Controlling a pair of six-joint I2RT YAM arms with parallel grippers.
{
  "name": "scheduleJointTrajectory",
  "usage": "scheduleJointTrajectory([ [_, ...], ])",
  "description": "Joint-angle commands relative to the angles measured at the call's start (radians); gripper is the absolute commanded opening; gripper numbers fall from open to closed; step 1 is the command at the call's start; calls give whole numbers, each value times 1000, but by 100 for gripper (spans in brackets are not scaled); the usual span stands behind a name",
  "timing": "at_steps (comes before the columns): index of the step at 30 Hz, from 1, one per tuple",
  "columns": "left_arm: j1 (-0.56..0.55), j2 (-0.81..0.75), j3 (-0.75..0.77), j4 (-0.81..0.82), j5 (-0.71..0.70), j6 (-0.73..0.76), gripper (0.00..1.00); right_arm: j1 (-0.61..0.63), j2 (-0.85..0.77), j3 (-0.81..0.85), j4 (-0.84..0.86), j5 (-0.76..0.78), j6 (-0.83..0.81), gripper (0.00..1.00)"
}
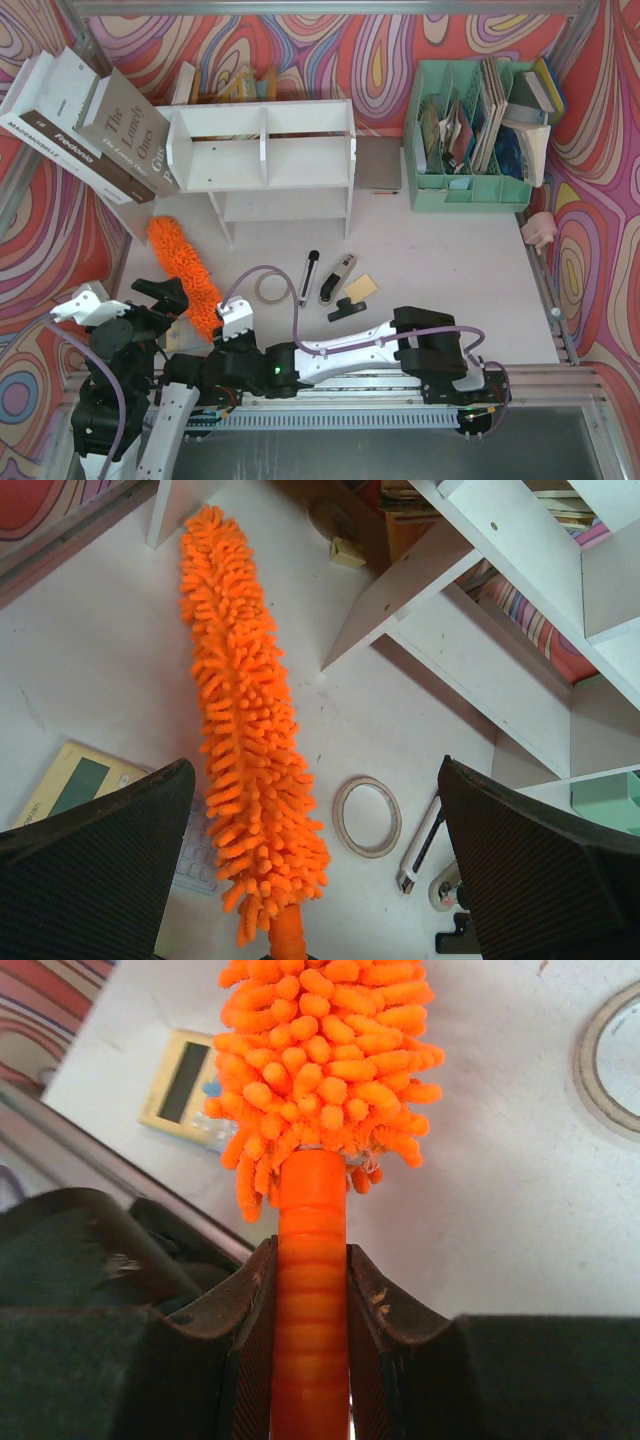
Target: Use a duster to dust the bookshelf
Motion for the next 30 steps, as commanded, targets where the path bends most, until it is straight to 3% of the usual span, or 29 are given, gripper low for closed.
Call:
scheduleJointTrajectory([
  [1, 5, 13, -5, 2, 10, 3, 98, -10, -29, 63, 45, 31, -40, 0],
  [12, 5, 99, 34, -10, 104, 4, 98, -15, -88, 121, 232, 114, -236, 0],
  [22, 5, 49, 0, 1, 103, 9, 98, -34, 25, 89, 74, 42, -57, 0],
  [30, 6, 40, -2, 1, 95, 4, 98, -63, 4, 144, 73, 31, -93, 0],
])
